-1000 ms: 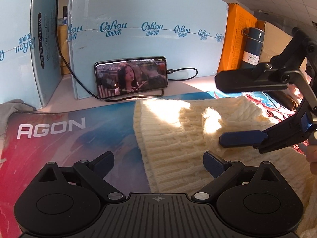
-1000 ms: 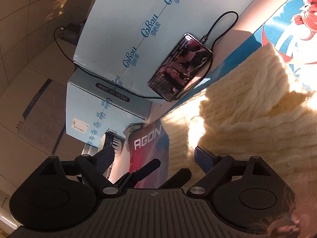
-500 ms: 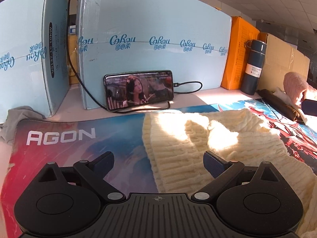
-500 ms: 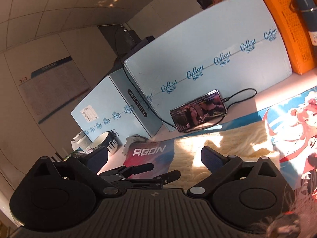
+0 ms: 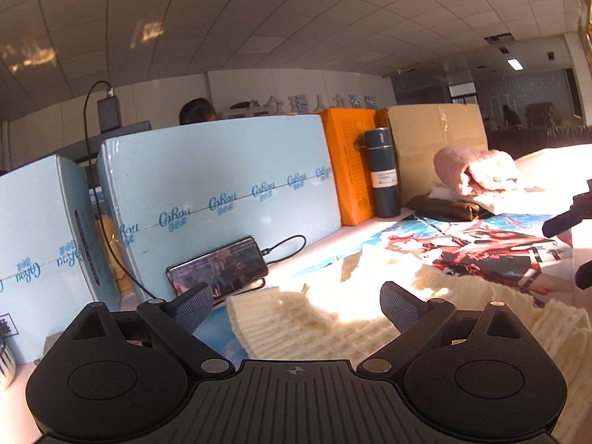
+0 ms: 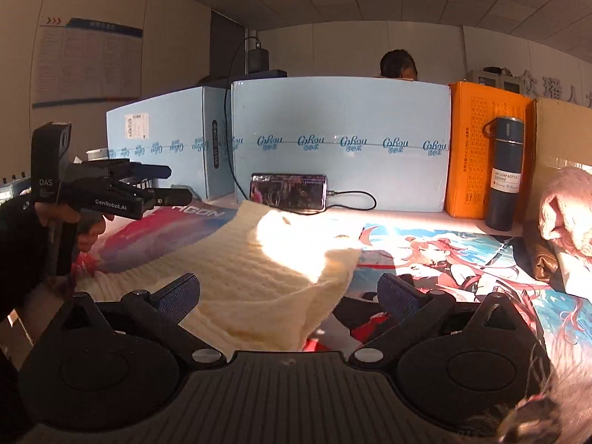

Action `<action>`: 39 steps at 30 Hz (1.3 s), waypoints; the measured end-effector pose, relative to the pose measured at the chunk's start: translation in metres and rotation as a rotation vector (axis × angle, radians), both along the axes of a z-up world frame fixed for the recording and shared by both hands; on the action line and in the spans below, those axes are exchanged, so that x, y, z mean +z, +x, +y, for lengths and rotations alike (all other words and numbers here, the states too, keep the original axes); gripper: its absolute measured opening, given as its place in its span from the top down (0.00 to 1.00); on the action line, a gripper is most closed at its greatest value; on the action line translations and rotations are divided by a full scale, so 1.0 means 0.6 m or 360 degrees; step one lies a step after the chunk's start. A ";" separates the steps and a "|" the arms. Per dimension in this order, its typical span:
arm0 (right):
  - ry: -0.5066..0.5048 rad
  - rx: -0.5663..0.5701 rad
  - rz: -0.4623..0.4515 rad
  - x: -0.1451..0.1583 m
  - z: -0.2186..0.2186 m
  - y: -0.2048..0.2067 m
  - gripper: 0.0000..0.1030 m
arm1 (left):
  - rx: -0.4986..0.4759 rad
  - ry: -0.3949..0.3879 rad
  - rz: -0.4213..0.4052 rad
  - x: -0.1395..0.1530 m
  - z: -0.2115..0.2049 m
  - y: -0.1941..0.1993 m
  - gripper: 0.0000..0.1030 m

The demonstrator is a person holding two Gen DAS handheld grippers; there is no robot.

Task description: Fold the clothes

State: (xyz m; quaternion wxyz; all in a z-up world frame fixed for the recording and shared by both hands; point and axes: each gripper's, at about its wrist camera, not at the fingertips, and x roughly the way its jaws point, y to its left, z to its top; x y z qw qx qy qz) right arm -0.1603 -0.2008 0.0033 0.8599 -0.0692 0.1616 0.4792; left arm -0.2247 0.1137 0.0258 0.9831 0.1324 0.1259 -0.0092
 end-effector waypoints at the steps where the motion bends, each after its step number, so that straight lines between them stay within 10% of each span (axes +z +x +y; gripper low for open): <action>1: -0.0019 0.0050 0.0021 -0.005 0.002 -0.002 0.00 | -0.0034 0.0061 0.0020 -0.002 -0.013 -0.011 0.04; 13: -0.0218 0.0472 0.0102 -0.033 0.041 -0.034 0.00 | -0.0464 0.0388 0.0317 -0.016 -0.102 -0.120 0.00; 24: -0.0301 0.0523 0.0057 -0.034 0.042 -0.049 0.00 | -0.0379 0.0612 0.0469 -0.067 -0.126 -0.098 0.00; 39: -0.0313 0.0464 0.0020 -0.035 0.054 -0.040 0.00 | -0.0197 0.0338 0.0209 -0.039 -0.094 -0.071 0.00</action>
